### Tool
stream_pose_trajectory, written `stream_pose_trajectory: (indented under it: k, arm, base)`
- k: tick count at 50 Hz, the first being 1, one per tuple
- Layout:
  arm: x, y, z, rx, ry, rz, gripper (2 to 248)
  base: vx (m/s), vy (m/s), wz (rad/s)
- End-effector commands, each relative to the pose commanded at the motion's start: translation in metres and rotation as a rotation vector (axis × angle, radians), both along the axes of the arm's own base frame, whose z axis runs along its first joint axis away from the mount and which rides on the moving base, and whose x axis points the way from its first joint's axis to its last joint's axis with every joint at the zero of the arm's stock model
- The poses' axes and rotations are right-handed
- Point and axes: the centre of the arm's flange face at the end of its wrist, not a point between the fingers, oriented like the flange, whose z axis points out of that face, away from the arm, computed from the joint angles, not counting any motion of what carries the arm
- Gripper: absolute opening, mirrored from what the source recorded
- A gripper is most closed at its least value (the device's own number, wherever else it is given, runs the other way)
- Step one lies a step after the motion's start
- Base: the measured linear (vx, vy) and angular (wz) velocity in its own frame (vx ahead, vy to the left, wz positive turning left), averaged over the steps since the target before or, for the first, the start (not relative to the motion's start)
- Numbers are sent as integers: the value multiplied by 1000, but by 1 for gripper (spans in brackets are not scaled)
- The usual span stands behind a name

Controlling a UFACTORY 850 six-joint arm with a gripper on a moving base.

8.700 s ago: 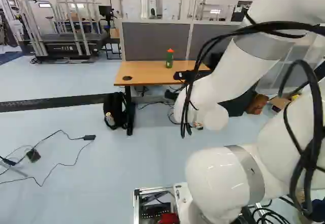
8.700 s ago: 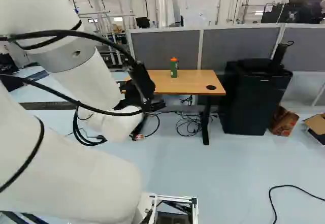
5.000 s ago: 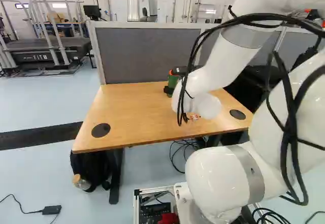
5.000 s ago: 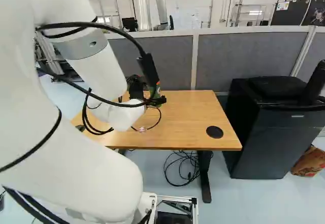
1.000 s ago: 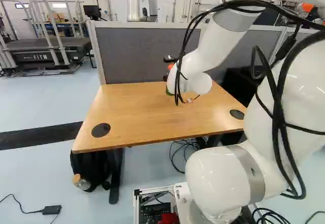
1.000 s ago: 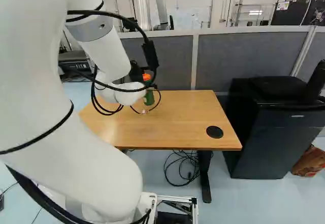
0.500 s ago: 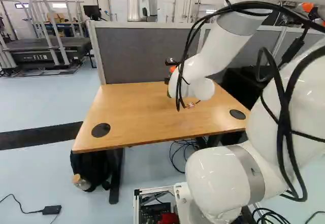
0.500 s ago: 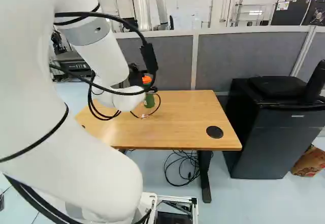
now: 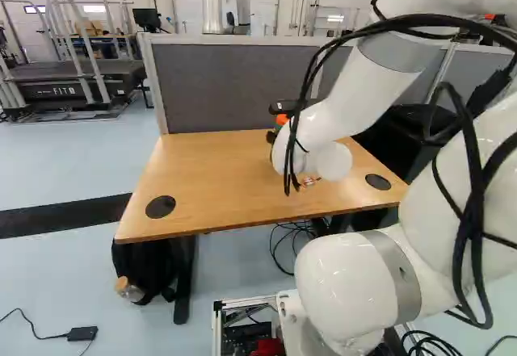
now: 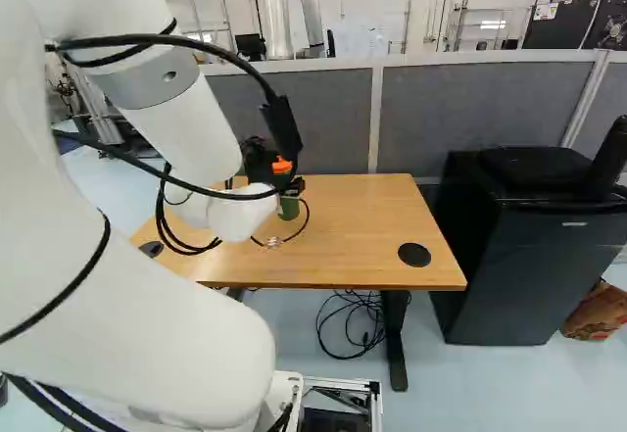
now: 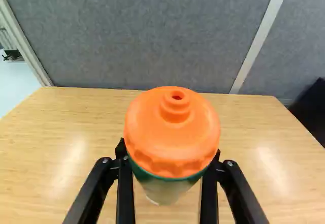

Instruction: Pick up the green bottle from the table

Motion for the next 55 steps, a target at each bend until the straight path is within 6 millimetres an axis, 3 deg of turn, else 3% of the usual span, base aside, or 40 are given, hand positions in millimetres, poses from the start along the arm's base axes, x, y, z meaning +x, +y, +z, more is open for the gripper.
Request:
stream_pose_trajectory:
  k: [26,55]
  arm:
    - [-32,-4,-14,12,-12,-32,12]
    - [-38,-4,-16,14,-15,-38,12]
  base:
    - [0,0,0]
    - [0,0,0]
